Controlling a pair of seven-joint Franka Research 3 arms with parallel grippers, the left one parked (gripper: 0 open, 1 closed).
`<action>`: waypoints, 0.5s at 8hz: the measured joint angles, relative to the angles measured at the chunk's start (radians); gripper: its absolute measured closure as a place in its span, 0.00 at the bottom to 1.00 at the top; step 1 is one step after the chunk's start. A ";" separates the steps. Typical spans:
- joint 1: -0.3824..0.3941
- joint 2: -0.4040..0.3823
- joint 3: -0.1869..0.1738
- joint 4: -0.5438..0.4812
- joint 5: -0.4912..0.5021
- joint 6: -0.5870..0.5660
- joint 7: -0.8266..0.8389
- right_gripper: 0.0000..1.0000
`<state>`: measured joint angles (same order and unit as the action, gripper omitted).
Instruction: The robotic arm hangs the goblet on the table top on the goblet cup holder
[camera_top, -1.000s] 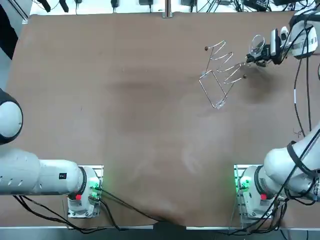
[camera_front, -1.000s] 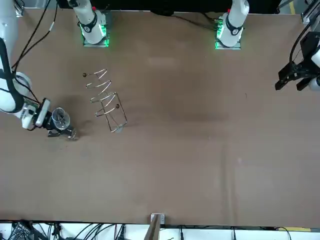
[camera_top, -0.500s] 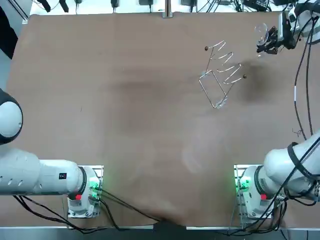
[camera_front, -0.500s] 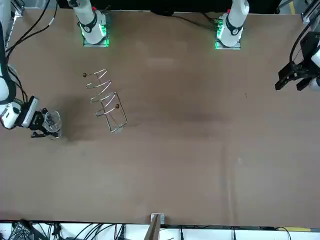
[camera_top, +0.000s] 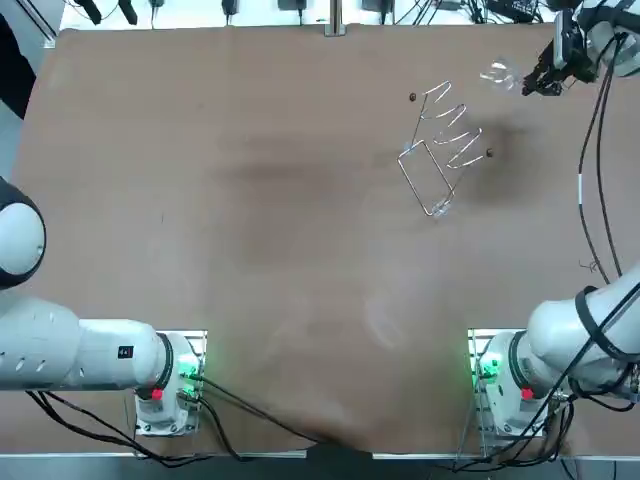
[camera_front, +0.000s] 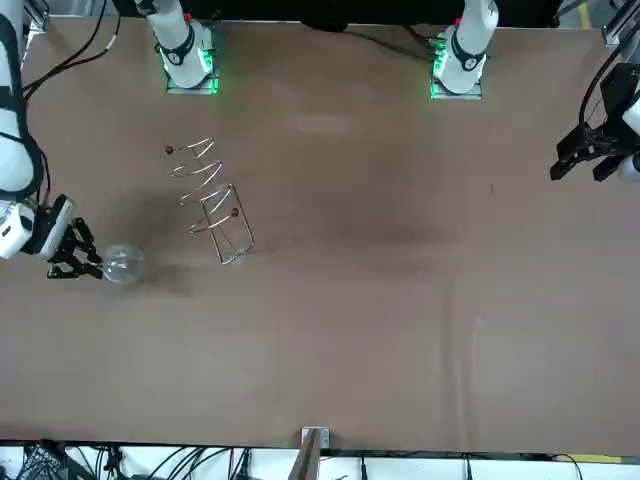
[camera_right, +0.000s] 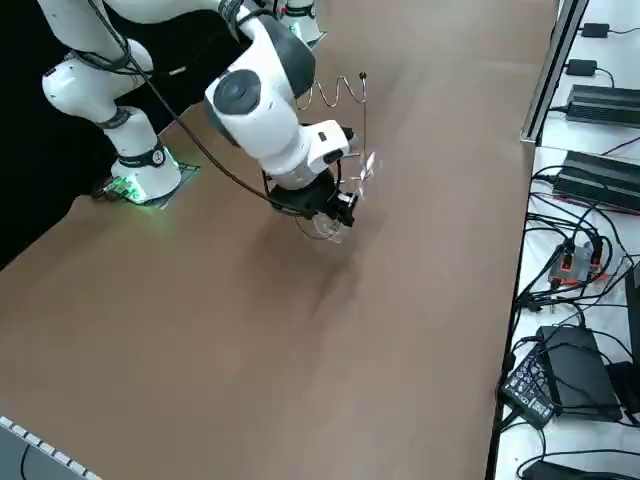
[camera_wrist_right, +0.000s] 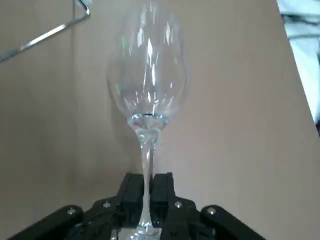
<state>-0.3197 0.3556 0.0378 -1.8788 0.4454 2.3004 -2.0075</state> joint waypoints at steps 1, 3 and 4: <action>0.002 -0.005 0.000 0.011 -0.038 0.003 0.063 0.88; -0.005 -0.011 -0.002 0.021 -0.045 0.002 0.119 0.89; -0.007 -0.013 -0.005 0.023 -0.045 -0.007 0.158 0.89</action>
<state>-0.3262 0.3426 0.0332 -1.8558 0.4006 2.2932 -1.8494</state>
